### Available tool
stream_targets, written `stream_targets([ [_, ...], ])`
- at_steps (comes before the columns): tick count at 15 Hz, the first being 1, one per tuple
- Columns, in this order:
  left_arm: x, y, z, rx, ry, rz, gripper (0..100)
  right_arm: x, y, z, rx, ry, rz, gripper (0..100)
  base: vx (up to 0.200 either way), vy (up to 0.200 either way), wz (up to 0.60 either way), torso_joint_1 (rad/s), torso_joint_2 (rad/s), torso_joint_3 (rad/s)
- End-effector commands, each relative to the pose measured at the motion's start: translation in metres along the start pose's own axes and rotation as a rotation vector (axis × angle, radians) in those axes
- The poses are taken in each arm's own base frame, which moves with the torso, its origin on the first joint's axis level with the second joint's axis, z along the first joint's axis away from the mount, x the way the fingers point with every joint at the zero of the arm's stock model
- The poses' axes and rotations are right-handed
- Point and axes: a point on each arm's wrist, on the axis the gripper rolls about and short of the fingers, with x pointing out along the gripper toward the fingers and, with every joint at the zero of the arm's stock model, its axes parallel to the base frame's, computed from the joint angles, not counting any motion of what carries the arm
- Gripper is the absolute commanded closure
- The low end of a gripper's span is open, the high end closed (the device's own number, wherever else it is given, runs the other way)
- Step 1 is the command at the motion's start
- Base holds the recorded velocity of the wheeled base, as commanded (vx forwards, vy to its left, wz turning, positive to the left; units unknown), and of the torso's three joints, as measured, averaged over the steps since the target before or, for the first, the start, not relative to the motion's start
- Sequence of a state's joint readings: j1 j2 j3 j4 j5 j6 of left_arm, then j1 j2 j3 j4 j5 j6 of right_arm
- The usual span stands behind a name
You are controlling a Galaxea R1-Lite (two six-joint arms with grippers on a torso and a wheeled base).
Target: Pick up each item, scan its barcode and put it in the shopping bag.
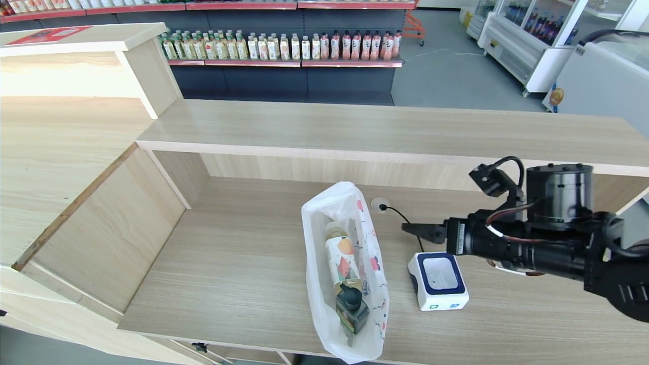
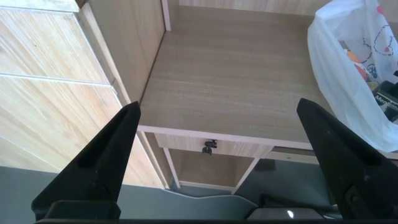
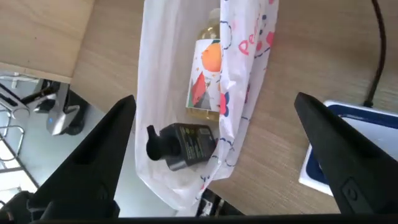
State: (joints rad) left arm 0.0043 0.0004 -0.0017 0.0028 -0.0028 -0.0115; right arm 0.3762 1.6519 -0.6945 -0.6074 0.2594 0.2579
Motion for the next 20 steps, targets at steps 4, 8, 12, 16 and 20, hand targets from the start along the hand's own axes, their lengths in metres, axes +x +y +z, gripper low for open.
stream_targets([
  [4,0.000,0.000,0.000,-0.001,0.000,0.002,0,-0.170,0.005,-0.063,-0.183,-0.192,-0.390,0,0.000,0.000,0.00,0.000,0.00,0.000],
  [8,0.000,0.000,0.000,-0.001,0.000,0.000,0,-0.218,0.005,-0.147,-0.188,-0.252,-0.566,0,0.000,0.000,0.00,0.000,0.00,0.000],
  [12,0.000,0.000,0.000,-0.001,0.000,0.000,0,-0.241,0.014,-0.193,-0.224,-0.338,-0.633,0,0.000,0.000,0.00,0.000,0.00,0.000],
  [16,0.000,0.000,0.000,-0.001,0.000,0.000,0,-0.246,0.017,-0.198,-0.261,-0.429,-0.622,0,0.000,0.000,0.00,0.000,0.00,0.000],
  [20,0.000,0.000,0.000,-0.001,0.000,0.002,0,-0.246,0.017,-0.198,-0.258,-0.430,-0.621,0,0.000,0.000,0.00,0.000,0.00,0.000],
])
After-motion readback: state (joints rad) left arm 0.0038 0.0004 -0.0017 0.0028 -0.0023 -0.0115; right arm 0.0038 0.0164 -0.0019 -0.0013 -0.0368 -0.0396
